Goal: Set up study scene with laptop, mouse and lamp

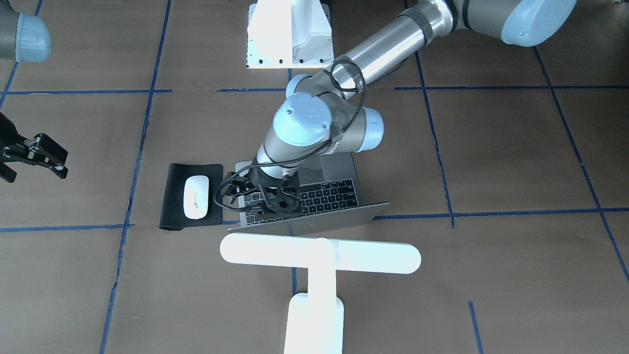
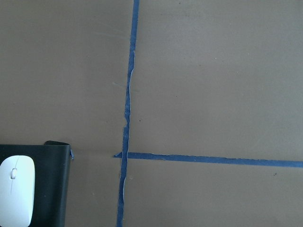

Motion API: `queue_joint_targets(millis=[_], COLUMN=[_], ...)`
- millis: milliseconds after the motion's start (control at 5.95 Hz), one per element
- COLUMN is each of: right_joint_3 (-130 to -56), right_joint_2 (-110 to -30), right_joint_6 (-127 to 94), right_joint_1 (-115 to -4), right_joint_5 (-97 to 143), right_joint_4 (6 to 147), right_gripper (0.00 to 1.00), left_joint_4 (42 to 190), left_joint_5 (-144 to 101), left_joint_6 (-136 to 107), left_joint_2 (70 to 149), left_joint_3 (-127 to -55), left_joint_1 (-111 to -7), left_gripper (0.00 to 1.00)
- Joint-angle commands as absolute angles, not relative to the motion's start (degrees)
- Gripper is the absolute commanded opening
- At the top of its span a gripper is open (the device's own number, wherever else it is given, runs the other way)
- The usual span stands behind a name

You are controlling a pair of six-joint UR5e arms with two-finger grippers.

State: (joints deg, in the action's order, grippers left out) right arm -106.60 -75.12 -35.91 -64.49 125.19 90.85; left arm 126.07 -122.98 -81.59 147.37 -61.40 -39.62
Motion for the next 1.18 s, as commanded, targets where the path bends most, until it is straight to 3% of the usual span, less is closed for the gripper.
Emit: queue_joint_targets(millis=[0, 673, 1009], right_joint_3=[-106.0, -106.0, -106.61], right_joint_2=[-75.15, -75.76, -79.17], right_joint_6=[-34.11, -33.49, -28.87], right_joint_1=[-64.51, -65.04, -67.39], right_joint_5=[124.63, 124.54, 125.33], right_joint_4=[90.88, 90.7, 90.09], right_gripper=[1.0, 1.0, 1.0], left_joint_4=[123.93, 123.93, 123.84], left_joint_5=[-129.96, -131.91, -134.38], left_joint_6=[-81.47, -81.47, -78.25], left_joint_2=[131.03, 110.53, 104.18], left_joint_3=[-79.12, -99.36, -103.79], left_joint_1=[-45.06, -47.89, -51.84], left_gripper=[1.0, 1.0, 1.0])
